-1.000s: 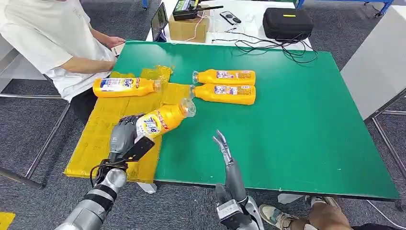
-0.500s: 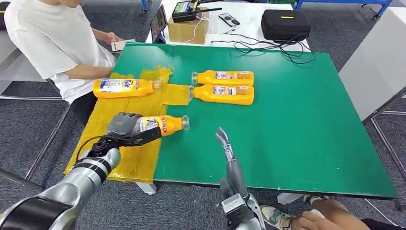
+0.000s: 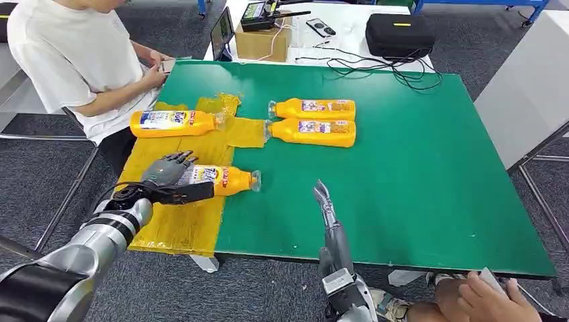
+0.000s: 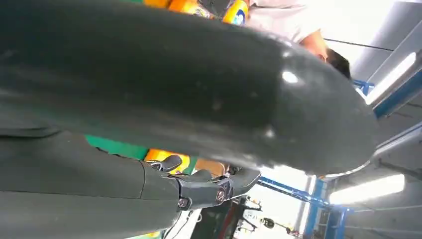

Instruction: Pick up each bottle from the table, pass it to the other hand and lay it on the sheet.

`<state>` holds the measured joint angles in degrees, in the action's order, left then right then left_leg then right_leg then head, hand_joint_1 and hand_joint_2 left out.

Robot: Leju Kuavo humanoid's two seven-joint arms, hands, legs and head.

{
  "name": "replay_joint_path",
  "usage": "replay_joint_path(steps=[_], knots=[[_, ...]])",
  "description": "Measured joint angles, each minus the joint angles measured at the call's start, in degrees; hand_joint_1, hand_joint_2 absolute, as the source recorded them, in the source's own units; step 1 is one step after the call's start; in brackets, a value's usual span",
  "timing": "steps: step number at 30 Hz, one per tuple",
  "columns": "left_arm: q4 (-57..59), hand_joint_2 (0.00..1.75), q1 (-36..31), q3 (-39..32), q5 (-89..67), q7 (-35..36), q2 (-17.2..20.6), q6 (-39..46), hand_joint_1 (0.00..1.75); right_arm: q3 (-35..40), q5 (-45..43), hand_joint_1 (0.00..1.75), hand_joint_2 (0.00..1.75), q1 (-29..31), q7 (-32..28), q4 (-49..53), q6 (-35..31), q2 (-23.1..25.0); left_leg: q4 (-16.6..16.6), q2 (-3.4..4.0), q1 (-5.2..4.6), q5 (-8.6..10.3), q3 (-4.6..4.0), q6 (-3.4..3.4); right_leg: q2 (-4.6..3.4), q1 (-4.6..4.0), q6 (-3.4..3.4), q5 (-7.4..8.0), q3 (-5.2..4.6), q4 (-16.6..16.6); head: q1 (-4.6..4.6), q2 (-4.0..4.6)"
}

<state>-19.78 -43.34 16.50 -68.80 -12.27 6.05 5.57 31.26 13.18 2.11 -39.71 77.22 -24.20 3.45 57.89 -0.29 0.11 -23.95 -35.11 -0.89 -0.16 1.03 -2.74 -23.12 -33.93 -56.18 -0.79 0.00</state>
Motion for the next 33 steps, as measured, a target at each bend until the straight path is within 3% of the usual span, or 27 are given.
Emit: replay_joint_path(steps=[6, 7, 14, 19, 26, 27, 30, 33], knots=[[-0.44, 1.75, -0.03, -5.16, 13.2, -8.04, -2.15, -1.22, 0.0, 0.7, -0.87, 0.0, 0.0, 0.53, 0.0, 0.0, 0.07, 0.11, 0.02, -0.24, 0.0, 0.04, -0.2, -0.02, 0.13, 0.01, 0.0, -0.01, -0.13, 0.0, 0.0, 0.0], [-0.81, 0.0, 0.06, -6.21, 14.64, -8.59, -3.06, -0.76, 0.0, 0.94, -0.68, 0.0, 0.0, 0.88, 0.0, -0.04, 0.18, 0.15, 0.02, -0.26, -0.01, 0.07, -0.29, -0.05, 0.17, 0.01, -0.01, -0.01, -0.17, 0.01, -0.02, 0.0], [-3.15, 0.0, 0.05, -11.56, 20.17, -9.18, -7.56, 2.21, 0.0, 1.29, 0.13, 0.0, 0.0, 1.76, 0.0, -0.17, 0.09, 0.42, 0.04, -0.24, -0.06, 0.06, -0.35, -0.05, 0.18, 0.08, -0.03, 0.01, -0.22, 0.05, -0.02, 0.0], [-4.75, 0.0, 0.29, -13.68, 23.91, -11.41, -9.03, 0.97, 0.0, 1.24, 0.29, 0.0, 0.0, 1.78, 0.0, -0.17, 0.74, 0.42, 0.04, -0.22, -0.03, 0.06, -0.38, -0.05, 0.18, 0.05, -0.03, 0.01, -0.28, 0.04, -0.02, 0.0], [-10.76, 0.0, 2.45, -16.48, 29.87, -15.51, -10.66, 6.39, 0.0, 1.24, 1.25, 0.0, 0.0, 1.49, 0.0, -0.85, 0.55, 0.42, 0.04, -0.22, -0.02, 0.06, -0.41, -0.05, 0.18, 0.03, -0.02, 0.0, -0.3, 0.04, -0.02, 0.0], [-11.26, 1.75, 2.63, -16.7, 30.0, -15.62, -10.75, 6.45, 0.0, 1.24, 1.27, 0.0, 0.0, 1.48, 0.0, -0.98, 0.48, 0.42, 0.03, -0.22, -0.02, 0.06, -0.42, -0.05, 0.18, 0.04, -0.02, 0.0, -0.3, 0.04, 0.0, 0.0], [-13.27, 1.75, 3.59, -17.49, 33.53, -16.83, -11.26, 6.52, 0.0, 1.22, 3.18, 0.0, 0.0, 1.47, 0.0, -1.38, -0.24, 0.39, 0.04, -0.21, -0.03, 0.06, -0.42, -0.05, 0.18, 0.05, -0.02, 0.0, -0.31, 0.05, 0.0, 0.0], [-16.69, 1.75, 5.25, -17.51, 39.96, -16.94, -11.84, 5.1, 0.0, -0.08, 11.31, 0.0, 0.0, 1.59, 0.0, -3.3, -3.41, 0.33, 0.04, -0.23, -0.03, 0.06, -0.43, -0.05, 0.18, 0.05, -0.02, 0.0, -0.3, 0.05, 0.0, 0.0]])
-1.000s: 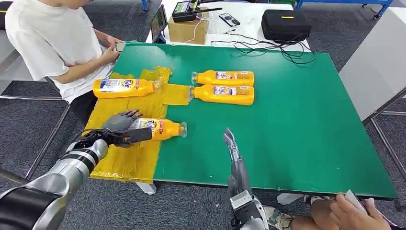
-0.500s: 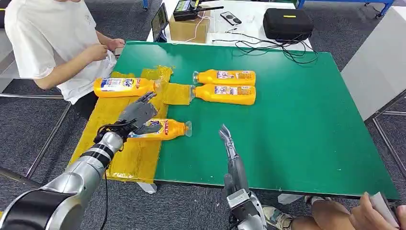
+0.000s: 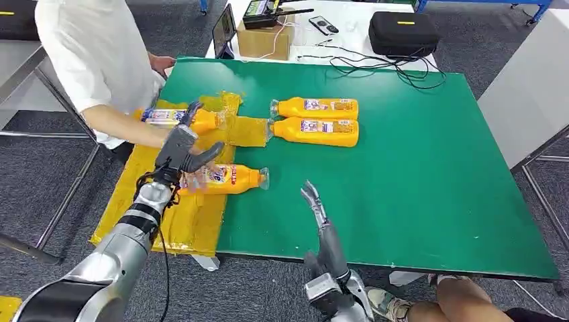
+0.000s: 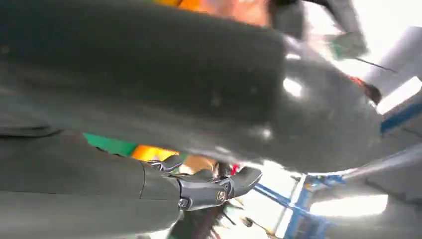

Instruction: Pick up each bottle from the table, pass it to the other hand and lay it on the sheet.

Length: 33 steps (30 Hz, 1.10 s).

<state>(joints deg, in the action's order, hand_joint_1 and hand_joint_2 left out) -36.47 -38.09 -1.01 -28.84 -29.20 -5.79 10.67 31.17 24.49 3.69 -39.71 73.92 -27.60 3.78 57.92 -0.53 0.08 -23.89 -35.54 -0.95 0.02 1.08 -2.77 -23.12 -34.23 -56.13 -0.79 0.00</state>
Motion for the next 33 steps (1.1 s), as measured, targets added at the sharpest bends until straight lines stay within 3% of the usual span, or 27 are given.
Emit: replay_joint_path(steps=[1, 5, 10, 13, 16, 23, 33], knots=[[-1.2, 1.75, 0.59, 0.0, 0.79, 0.04, -0.13, -0.02, 0.0, -0.59, 1.81, 0.0, 1.75, 0.0, 0.21, -0.55, -0.95, -0.17, 0.0, 0.0, 0.0, 0.0, -0.01, 0.0, 0.0, 0.0, 0.0, 0.0, 0.0, 0.0, -0.02, 0.0], [-6.06, 1.75, 4.02, 0.13, 3.6, 0.22, -0.53, 1.93, 0.0, -3.01, 12.42, 0.0, 1.75, 1.11, 4.88, -2.98, -8.64, -0.79, 0.0, 0.1, -0.04, -0.03, 0.02, -0.01, -0.1, 0.04, -0.01, 0.01, 0.0, 0.0, -0.02, 0.0], [-27.96, 1.75, 21.49, 2.95, 14.61, 3.13, -3.44, 5.4, 0.0, -14.15, 28.04, 0.0, 1.75, 1.42, 14.75, -5.8, -11.91, -4.19, 0.0, 0.02, -0.22, -0.19, 0.0, -0.12, -0.17, 0.22, -0.2, -0.15, 0.03, 0.05, 0.07, 0.0], [-38.25, 1.75, 32.64, 5.01, 19.24, 0.06, -5.29, 6.56, 0.0, -19.11, 33.15, 0.0, 1.75, 0.4, 16.26, -5.84, -12.13, -5.86, 0.01, 0.21, -0.37, -0.38, 0.0, -0.31, -0.22, 0.31, -0.23, -0.17, -0.05, 0.06, 0.0, 0.0], [-44.84, 1.75, 39.45, 6.76, 19.53, -0.89, -6.08, 7.54, 0.0, -22.46, 34.07, 0.0, 1.75, 0.2, 16.87, -6.06, -12.13, -7.24, 0.01, 0.04, -0.37, -0.43, -0.06, -0.35, -0.17, 0.31, -0.41, -0.31, -0.05, 0.1, 0.02, 0.0], [-49.91, 1.75, 45.75, 7.5, 18.48, 1.2, -6.82, 8.74, 0.0, -25.16, 38.26, 0.0, 1.75, 2.67, 20.61, -9.1, -9.79, -9.07, 0.0, 0.1, -0.34, -0.4, -0.02, -0.36, -0.18, 0.29, -0.4, -0.28, -0.02, 0.08, 0.02, 0.0], [-50.08, 1.75, 45.62, 9.27, 12.44, 1.12, -7.08, 10.27, 0.0, -23.63, 41.43, 0.0, 1.75, 9.9, 22.16, -18.32, -8.55, -9.53, 0.0, 0.03, -0.35, -0.28, -0.01, -0.43, -0.11, 0.3, -0.44, -0.22, 0.06, 0.07, 0.02, 0.0]])
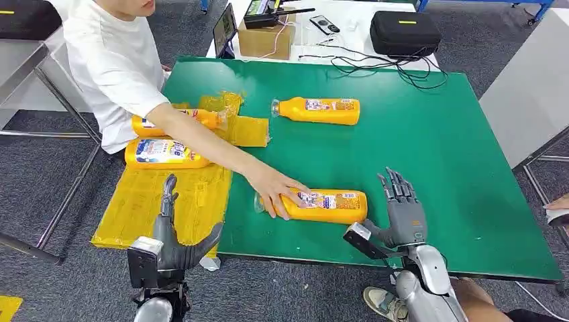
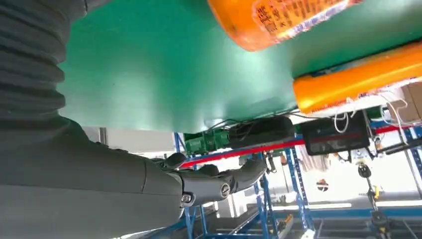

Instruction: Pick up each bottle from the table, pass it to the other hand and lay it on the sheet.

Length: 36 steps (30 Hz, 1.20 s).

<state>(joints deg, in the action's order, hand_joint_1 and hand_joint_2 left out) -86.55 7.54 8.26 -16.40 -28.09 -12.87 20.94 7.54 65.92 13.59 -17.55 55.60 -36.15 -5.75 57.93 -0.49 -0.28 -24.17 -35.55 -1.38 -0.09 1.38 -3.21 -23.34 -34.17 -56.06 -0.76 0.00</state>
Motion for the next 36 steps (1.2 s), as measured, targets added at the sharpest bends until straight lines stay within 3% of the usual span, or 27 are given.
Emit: replay_joint_path(steps=[14, 24, 30, 36], knots=[[4.28, 1.75, -3.78, 2.84, -2.9, 1.51, -0.07, 0.57, 0.0, 4.17, -2.05, 0.0, 1.75, 7.26, -0.3, -10.2, 5.37, 1.2, 0.0, 0.01, 0.01, 0.01, 0.0, 0.0, 0.0, 0.0, 0.0, 0.0, -0.01, -0.02, -0.02, 0.0], [7.78, 1.75, -7.01, 4.28, -3.43, 1.31, -0.07, -0.51, 0.0, 8.02, -6.51, 0.0, 1.75, 10.78, -7.39, -15.85, 9.55, 5.58, 0.0, 0.01, 0.02, 0.01, 0.0, 0.01, 0.0, -0.01, 0.0, 0.0, -0.02, -0.03, 0.0, 0.0], [9.42, 1.75, -7.98, 4.74, -3.43, 1.16, -0.07, -0.64, 0.0, 11.26, -6.43, 0.0, 1.75, 13.21, -6.18, -18.36, 11.76, 7.76, 0.0, -0.01, 0.02, 0.03, 0.0, 0.03, 0.01, -0.01, 0.0, 0.0, -0.02, -0.03, 0.0, 0.0], [9.84, 1.75, -7.72, 4.96, -3.49, 1.14, -0.07, -0.18, 0.0, 15.32, -4.99, 0.0, 1.75, 16.51, -0.6, -21.31, 19.75, 8.61, 0.0, 0.16, 0.01, 0.01, 0.08, 0.03, -0.02, 0.0, 0.01, 0.01, 0.02, -0.01, 0.02, 0.0]])
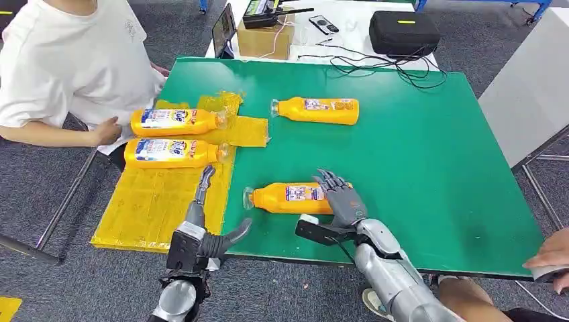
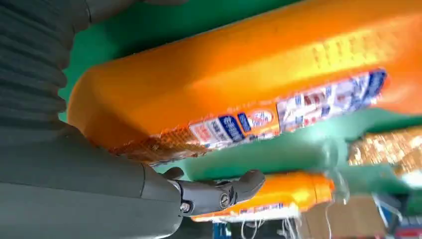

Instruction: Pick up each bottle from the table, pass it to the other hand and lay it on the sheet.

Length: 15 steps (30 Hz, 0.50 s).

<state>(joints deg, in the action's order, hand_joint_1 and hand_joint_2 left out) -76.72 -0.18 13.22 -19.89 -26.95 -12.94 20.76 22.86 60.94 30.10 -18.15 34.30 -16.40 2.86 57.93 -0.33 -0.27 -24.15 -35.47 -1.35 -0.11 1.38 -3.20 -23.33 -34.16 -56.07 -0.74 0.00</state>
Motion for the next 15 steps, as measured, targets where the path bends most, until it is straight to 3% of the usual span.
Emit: replay_joint_path(steps=[9, 13, 14, 15], knots=[[0.0, 1.75, 0.71, -0.15, 0.0, 0.02, 0.0, 0.02, 0.0, 4.49, 0.4, 0.0, 1.75, 2.69, 6.2, -2.87, 0.92, 0.35, 0.0, 0.03, 0.02, 0.01, 0.24, 0.01, 0.0, -0.02, 0.03, 0.02, 0.21, 0.0, -0.02, 0.0], [-0.02, 1.75, 1.0, -0.33, -0.17, 0.52, 0.0, 0.85, 0.0, 5.99, 2.43, 0.0, 1.75, 4.82, 13.42, -4.68, 4.26, 0.78, -0.01, 0.12, 0.02, 0.01, 0.39, 0.01, -0.05, -0.02, 0.17, 0.11, 0.26, 0.01, -0.02, 0.0], [-0.02, 1.75, 1.04, -0.39, -0.17, 0.57, 0.0, 0.9, 0.0, 6.26, 2.65, 0.4, 1.75, 5.3, 14.33, -5.14, 4.66, 0.9, -0.01, 0.11, 0.02, 0.01, 0.42, 0.01, -0.04, -0.02, 0.17, 0.1, 0.29, 0.02, -0.02, 0.0], [-0.02, 1.75, 1.08, -0.44, -0.26, 0.61, 0.0, 1.05, 0.0, 6.5, 3.0, 1.64, 1.75, 5.58, 15.09, -5.4, 5.03, 0.98, -0.01, 0.1, 0.02, 0.02, 0.44, 0.01, -0.04, -0.02, 0.17, 0.1, 0.32, 0.03, -0.02, 0.0]])
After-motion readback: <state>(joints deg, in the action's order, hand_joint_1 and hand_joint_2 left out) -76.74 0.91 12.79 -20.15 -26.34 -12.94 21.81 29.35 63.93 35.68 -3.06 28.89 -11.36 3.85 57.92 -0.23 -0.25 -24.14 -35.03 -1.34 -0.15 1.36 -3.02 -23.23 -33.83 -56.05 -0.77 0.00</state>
